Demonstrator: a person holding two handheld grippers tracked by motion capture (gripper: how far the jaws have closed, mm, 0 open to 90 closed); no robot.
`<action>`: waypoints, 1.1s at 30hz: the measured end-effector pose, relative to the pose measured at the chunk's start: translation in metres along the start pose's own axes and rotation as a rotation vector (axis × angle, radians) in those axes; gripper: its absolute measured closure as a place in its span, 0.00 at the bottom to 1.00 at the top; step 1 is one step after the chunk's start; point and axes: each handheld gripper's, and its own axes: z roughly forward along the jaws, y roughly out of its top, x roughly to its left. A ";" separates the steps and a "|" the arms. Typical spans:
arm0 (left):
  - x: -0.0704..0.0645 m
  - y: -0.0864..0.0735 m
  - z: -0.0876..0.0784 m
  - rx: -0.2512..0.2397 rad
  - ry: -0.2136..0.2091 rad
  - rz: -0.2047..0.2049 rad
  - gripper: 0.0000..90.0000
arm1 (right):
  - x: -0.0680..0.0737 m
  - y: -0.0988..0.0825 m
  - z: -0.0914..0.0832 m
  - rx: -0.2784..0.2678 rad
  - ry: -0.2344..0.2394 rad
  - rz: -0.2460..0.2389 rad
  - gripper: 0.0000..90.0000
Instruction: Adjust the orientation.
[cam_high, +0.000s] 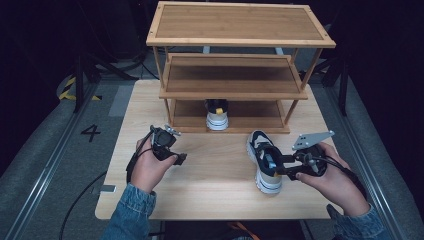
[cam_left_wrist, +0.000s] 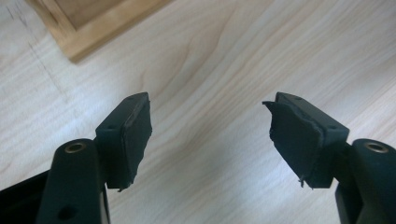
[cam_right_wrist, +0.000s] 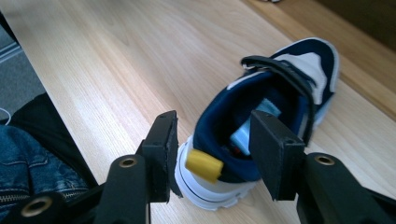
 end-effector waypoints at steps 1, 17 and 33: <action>0.000 -0.001 0.000 0.009 0.000 0.000 0.32 | 0.000 0.001 0.004 0.011 0.006 0.000 0.59; 0.006 -0.021 -0.004 0.032 0.027 -0.017 0.30 | 0.002 0.006 0.059 0.202 0.043 -0.032 0.61; 0.011 -0.031 -0.013 0.016 0.037 -0.037 0.31 | 0.000 0.008 0.073 0.320 0.072 0.015 0.80</action>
